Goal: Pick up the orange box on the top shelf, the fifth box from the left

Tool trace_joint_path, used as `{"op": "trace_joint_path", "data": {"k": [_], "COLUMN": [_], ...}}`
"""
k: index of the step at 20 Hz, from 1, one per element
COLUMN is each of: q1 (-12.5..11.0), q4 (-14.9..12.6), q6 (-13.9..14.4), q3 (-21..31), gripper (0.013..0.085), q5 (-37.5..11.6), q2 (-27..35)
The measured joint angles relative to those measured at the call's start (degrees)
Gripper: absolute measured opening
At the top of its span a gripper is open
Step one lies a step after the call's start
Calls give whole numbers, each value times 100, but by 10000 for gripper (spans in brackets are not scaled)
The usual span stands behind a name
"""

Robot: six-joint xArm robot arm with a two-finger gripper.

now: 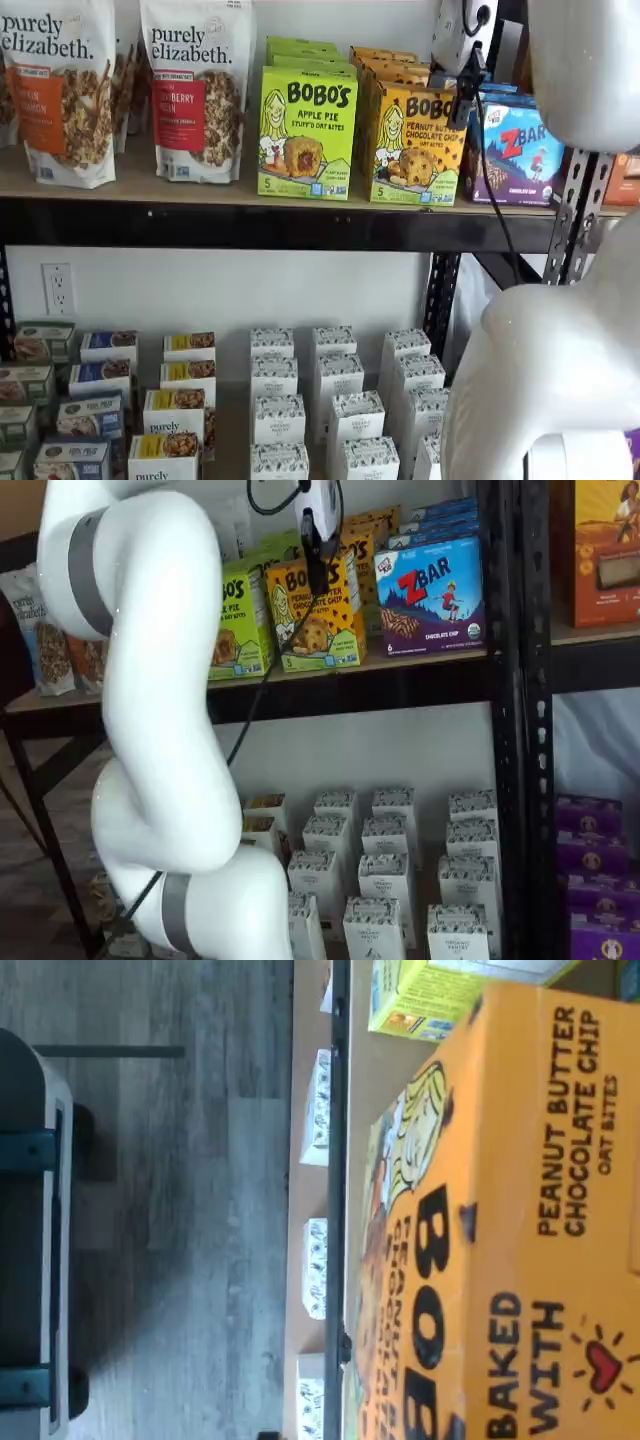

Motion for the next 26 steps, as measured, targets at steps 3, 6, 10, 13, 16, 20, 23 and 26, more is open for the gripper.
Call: {"op": "trace_joint_path", "data": {"k": [3, 6, 10, 13, 16, 20, 23, 26], "q1": [-8, -12, -24, -31, -32, -1, 12, 23], "q4": [31, 44, 72, 89, 105, 63, 58, 50], "q6": [-4, -6, -14, -18, -15, 8, 19, 28], "q3": [42, 45, 51, 55, -1, 1, 19, 30], "gripper": [730, 690, 610, 530, 530, 530, 530, 530], "q5": [-50, -46, -45, -49, 28, 30, 9, -11], "q2": [-23, -21, -16, -14, 31, 41, 37, 34]}}
